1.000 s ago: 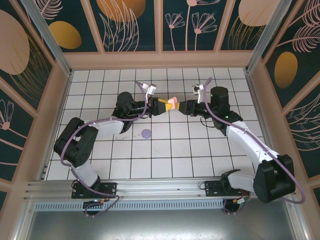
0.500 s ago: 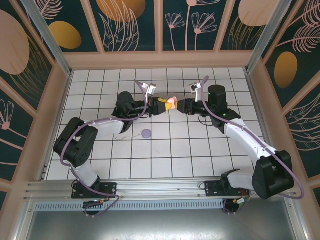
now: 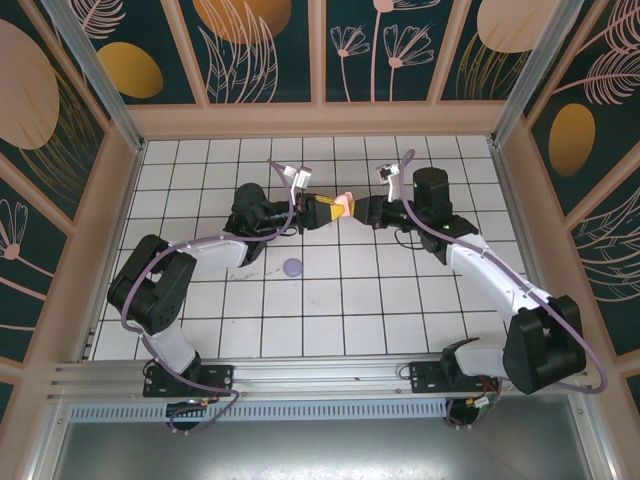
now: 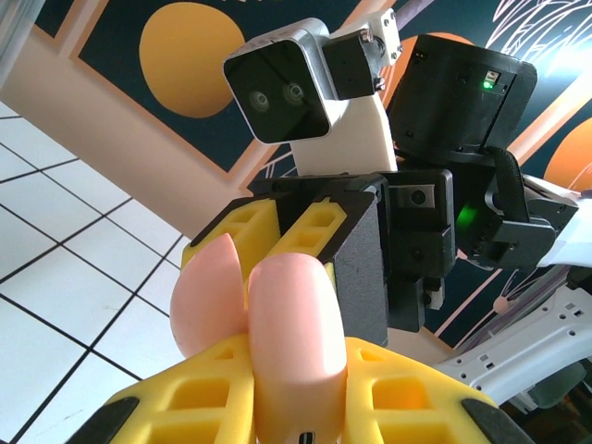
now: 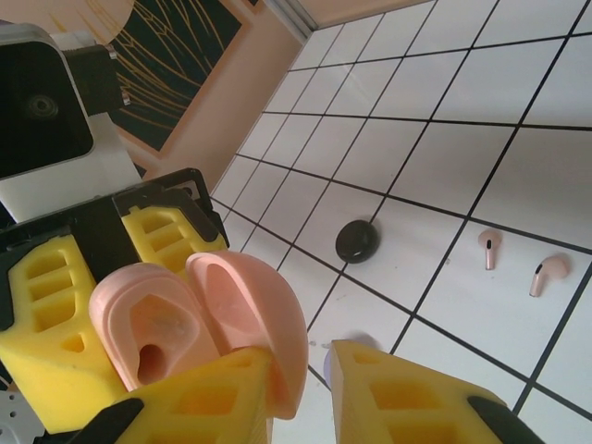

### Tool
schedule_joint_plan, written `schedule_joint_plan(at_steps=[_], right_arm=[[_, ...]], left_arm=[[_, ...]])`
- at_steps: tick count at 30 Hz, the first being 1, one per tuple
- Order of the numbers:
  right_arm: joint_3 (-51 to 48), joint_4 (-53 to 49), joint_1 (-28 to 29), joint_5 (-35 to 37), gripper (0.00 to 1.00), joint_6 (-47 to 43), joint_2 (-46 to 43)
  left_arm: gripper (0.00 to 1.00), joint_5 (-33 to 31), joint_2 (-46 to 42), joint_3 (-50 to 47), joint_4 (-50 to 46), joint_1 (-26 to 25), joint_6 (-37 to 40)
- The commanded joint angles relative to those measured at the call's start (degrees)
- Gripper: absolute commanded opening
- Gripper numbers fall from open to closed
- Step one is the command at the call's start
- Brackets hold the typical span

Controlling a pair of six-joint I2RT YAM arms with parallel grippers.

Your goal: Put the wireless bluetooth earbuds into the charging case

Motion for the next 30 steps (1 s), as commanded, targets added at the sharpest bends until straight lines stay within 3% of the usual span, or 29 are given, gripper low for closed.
schedule_joint_plan(at_steps=[1,4,9,16,20,26,30], right_arm=[[2.6,1.9,0.6,1.3,0.23,0.3,1.1],[2.9,1.8,0.7,1.4,0.21,0.2,1.3],[3.3,1.4,0.9,1.9,0.05,-0.1,1.3],[3.5,-0.5,0.9,4.8,0.00,-0.8,0.4],[4.2,-4.1,0.9,8.9,0.00,-3.0,-0.6],[8.4,-13.4,0.8,15.5,0.00,-9.8,-0.8],[10.4,-17.8,0.7,20.0,0.00,-15.2,-0.7]], left_arm=[[0.00,1.8,0.8,0.7,2.4,-0.6,-0.6],[0.00,1.8,0.8,0.7,2.3,-0.6,-0.7],[0.00,1.2,0.8,0.8,1.8,-0.6,-0.4],[0.42,-3.8,0.1,-0.6,-0.5,-0.6,2.4],[0.52,-6.3,-0.9,-0.3,-4.8,-0.5,6.4],[0.63,-6.9,-6.1,5.2,-26.3,-0.1,21.6],[0.66,-8.1,-6.3,14.4,-50.3,0.4,37.3]])
